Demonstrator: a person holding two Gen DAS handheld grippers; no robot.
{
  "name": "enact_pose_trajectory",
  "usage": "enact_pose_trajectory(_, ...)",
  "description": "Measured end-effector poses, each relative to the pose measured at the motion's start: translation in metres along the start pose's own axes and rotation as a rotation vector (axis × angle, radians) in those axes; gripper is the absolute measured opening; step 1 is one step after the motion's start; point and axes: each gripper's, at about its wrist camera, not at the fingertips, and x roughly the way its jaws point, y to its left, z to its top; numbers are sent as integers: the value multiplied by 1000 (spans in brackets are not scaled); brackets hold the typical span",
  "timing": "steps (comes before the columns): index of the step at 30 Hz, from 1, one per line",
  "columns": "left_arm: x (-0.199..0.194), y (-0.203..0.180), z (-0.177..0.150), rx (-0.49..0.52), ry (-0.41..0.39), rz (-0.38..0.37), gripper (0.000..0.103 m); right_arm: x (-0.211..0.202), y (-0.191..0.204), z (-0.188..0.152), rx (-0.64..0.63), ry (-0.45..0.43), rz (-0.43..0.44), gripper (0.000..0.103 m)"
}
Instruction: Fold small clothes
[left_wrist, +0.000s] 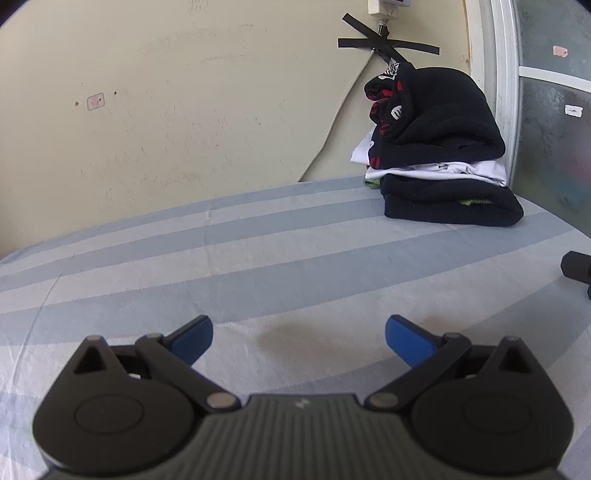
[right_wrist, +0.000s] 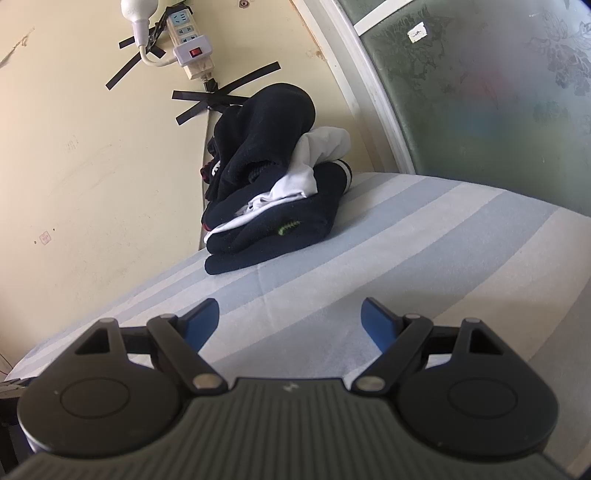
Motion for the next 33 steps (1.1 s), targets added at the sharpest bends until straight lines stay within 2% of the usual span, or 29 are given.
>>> enact_pose_trajectory(11,6,12,0,-76,54,-48,103,-5,0,-1,1,-13,5,86)
enact_pose_trajectory(18,8,22,-1,-133,57,-42,103,-3,1,0,-2,-7,14,86)
enact_pose_trajectory(25,2,12,-2,-72,30,-21,103,-5,1,-1,1,-13,14,86)
enact_pose_trajectory(29,3,7,-1,-34,49,-45,103,-5,2,-2,1,-14,12,86)
enact_pose_trajectory(33,6,10,-1,-54,71,-89,103,-6,2,-2,2,-16,11,86)
